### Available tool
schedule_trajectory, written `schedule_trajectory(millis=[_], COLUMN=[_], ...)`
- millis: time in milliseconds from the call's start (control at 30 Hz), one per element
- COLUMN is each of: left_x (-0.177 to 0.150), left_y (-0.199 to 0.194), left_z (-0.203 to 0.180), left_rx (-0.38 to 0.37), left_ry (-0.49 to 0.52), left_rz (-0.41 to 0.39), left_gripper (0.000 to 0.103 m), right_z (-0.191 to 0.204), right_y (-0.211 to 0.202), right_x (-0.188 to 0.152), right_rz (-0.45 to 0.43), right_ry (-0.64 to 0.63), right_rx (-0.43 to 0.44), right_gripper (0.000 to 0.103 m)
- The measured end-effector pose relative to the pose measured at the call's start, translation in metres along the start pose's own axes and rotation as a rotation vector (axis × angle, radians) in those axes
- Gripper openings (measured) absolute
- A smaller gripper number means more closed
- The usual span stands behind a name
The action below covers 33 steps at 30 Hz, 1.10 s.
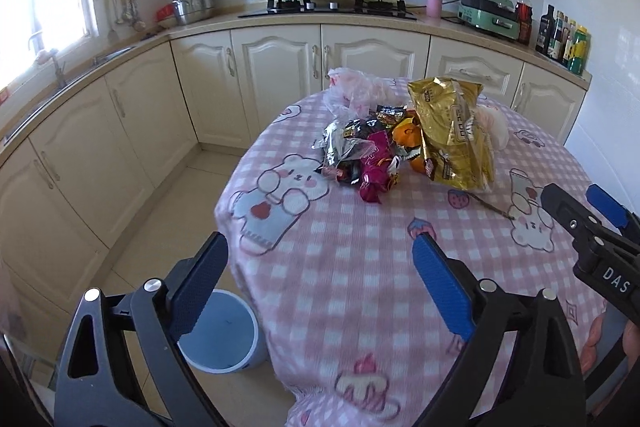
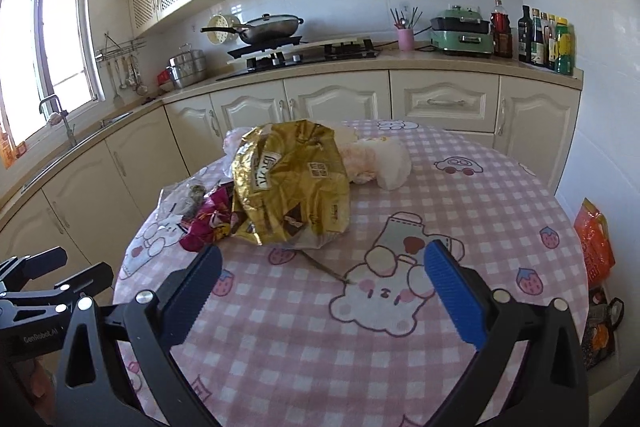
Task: Collect trash
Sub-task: 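Grasp the gold bag with the right tool while the left tool grasps clear plastic wrapper, then carry both items to the blue bucket while the left tool opens, dropping the clear wrapper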
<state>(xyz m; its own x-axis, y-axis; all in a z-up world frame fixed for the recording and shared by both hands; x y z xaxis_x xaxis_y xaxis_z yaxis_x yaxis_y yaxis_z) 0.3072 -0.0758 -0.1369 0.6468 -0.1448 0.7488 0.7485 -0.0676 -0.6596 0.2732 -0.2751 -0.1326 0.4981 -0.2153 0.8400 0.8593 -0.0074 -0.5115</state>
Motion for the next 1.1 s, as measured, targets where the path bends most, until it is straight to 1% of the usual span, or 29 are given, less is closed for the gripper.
schedule_trajectory(millis=[100, 167, 300, 433, 467, 500, 600, 633, 667, 700, 733, 767, 800, 833, 867, 900, 967, 1100], left_x=[0.013, 0.023, 0.040, 0.050, 0.051, 0.052, 0.052, 0.051, 0.050, 0.050, 0.051, 0.051, 0.052, 0.053, 0.054, 0.055, 0.056, 0.057], left_y=[0.023, 0.037, 0.061, 0.084, 0.089, 0.096, 0.111, 0.115, 0.116, 0.115, 0.114, 0.113, 0.108, 0.106, 0.100, 0.096, 0.084, 0.061], left_z=[0.001, 0.005, 0.009, 0.003, 0.001, -0.001, -0.006, -0.008, -0.009, -0.010, -0.010, -0.010, -0.009, -0.008, -0.006, -0.003, 0.003, 0.020], left_rx=[-0.009, -0.022, -0.044, -0.064, -0.072, -0.084, -0.124, -0.143, -0.155, -0.166, -0.176, -0.185, -0.200, -0.208, -0.218, -0.227, -0.249, -0.269], left_ry=[-0.016, -0.032, -0.063, -0.056, -0.051, -0.047, -0.049, -0.049, -0.048, -0.045, -0.042, -0.042, -0.045, -0.047, -0.052, -0.056, -0.076, -0.109], left_rz=[0.017, 0.033, 0.041, 0.059, 0.070, 0.082, 0.122, 0.135, 0.135, 0.122, 0.115, 0.110, 0.097, 0.087, 0.074, 0.063, 0.040, -0.006], left_gripper=[0.080, 0.071, 0.066, 0.055, 0.050, 0.046, 0.022, 0.010, 0.007, 0.006, 0.005, 0.002, 0.002, 0.002, 0.001, 0.001, 0.001, 0.001], right_z=[-0.002, 0.000, 0.007, 0.015, 0.016, 0.016, 0.021, 0.022, 0.024, 0.025, 0.026, 0.026, 0.026, 0.026, 0.025, 0.024, 0.024, 0.025], right_y=[0.018, 0.030, 0.048, 0.067, 0.071, 0.077, 0.088, 0.091, 0.094, 0.097, 0.099, 0.103, 0.108, 0.111, 0.111, 0.109, 0.104, 0.079], right_x=[0.008, 0.016, 0.026, 0.035, 0.036, 0.038, 0.043, 0.044, 0.046, 0.046, 0.047, 0.046, 0.045, 0.044, 0.043, 0.042, 0.041, 0.051], right_rz=[0.021, 0.029, 0.048, 0.062, 0.066, 0.076, 0.085, 0.085, 0.089, 0.092, 0.100, 0.110, 0.131, 0.144, 0.152, 0.150, 0.144, 0.071], right_ry=[0.011, 0.007, 0.001, -0.007, -0.007, -0.004, -0.006, -0.010, -0.013, -0.014, -0.018, -0.021, -0.027, -0.024, -0.018, -0.018, -0.015, 0.000], right_rx=[-0.002, -0.001, 0.005, 0.008, 0.009, 0.007, 0.011, 0.009, 0.009, 0.015, 0.012, 0.003, 0.007, 0.014, 0.019, 0.014, 0.022, 0.029], right_gripper=[0.098, 0.098, 0.098, 0.098, 0.098, 0.098, 0.098, 0.098, 0.095, 0.080, 0.069, 0.048, 0.030, 0.024, 0.013, 0.008, 0.003, 0.001])
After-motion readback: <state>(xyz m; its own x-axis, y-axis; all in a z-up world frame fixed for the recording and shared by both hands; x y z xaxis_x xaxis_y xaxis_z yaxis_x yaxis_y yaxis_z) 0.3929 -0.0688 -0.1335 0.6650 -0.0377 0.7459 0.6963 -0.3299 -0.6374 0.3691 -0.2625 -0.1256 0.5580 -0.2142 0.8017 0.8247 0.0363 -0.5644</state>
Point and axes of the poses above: each gripper's, at about its wrist camera, not at the fingertips, and y roughly the way its jaws point, z to its left, x to its top, the point moved 5 cm from there along y, roughly the way its jaws point, and after that the axes turned 3 degrees about x, right-handed, at the moved point
